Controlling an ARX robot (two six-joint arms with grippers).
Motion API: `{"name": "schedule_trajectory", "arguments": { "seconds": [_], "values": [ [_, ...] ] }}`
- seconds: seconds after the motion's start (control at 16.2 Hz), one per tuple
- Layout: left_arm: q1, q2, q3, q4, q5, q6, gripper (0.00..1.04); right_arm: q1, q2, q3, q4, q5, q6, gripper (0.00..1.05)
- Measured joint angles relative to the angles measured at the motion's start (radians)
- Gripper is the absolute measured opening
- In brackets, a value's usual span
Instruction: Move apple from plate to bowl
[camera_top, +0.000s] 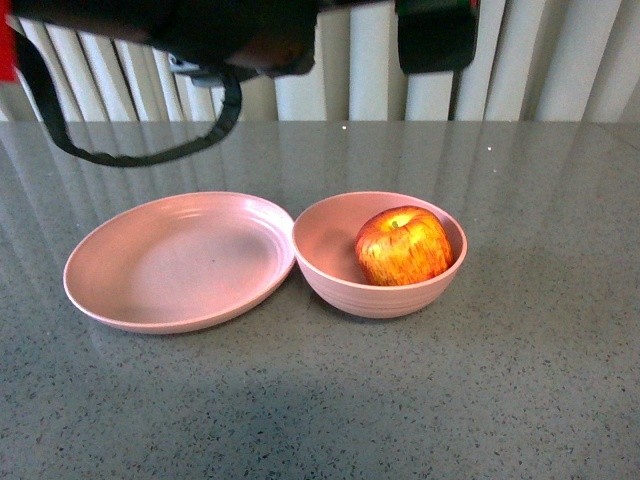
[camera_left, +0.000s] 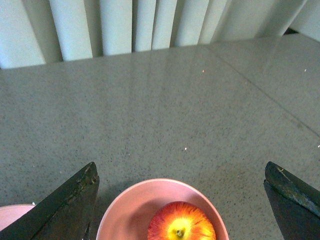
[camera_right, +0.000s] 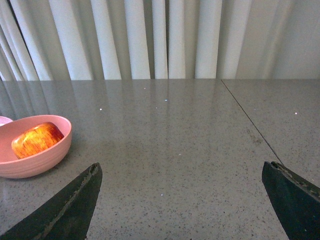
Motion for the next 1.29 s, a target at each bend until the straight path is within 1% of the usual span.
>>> {"name": "schedule_trajectory", "arguments": {
  "seconds": [0.18,0.37,0.43,0.49,0.55,0.62,0.68,0.8,0.92,0.99,1.29],
  "values": [
    [0.006,-0.063,-0.035,0.028,-0.011,-0.001,0.98,0.000,0.000,0.000,0.000,0.000,0.000,0.98],
    [0.043,-0.249,-0.152,0.077,-0.084,0.000,0.98,0.000,0.000,0.000,0.000,0.000,0.000,0.98],
    [0.056,-0.304,-0.195,0.094,-0.130,0.012,0.97,0.000,0.000,0.000,0.000,0.000,0.000,0.98],
    [0.074,-0.364,-0.261,0.148,-0.291,0.047,0.86,0.000,0.000,0.000,0.000,0.000,0.000,0.98],
    [0.124,-0.466,-0.375,0.158,-0.385,0.085,0.74,0.000,0.000,0.000,0.000,0.000,0.000,0.98],
    [0.180,-0.539,-0.465,0.177,-0.393,0.099,0.63,0.000,0.000,0.000,0.000,0.000,0.000,0.98],
    [0.225,-0.595,-0.541,0.201,-0.375,0.109,0.50,0.000,0.000,0.000,0.000,0.000,0.000,0.98],
    [0.272,-0.668,-0.657,0.213,-0.296,0.114,0.27,0.000,0.000,0.000,0.000,0.000,0.000,0.98],
    [0.318,-0.737,-0.734,0.222,-0.255,0.115,0.05,0.000,0.000,0.000,0.000,0.000,0.000,0.98],
    [0.343,-0.775,-0.765,0.225,-0.232,0.115,0.02,0.000,0.000,0.000,0.000,0.000,0.000,0.98],
    [0.423,-0.932,-0.883,0.180,-0.152,0.116,0.01,0.000,0.000,0.000,0.000,0.000,0.000,0.98]
  ]
}}
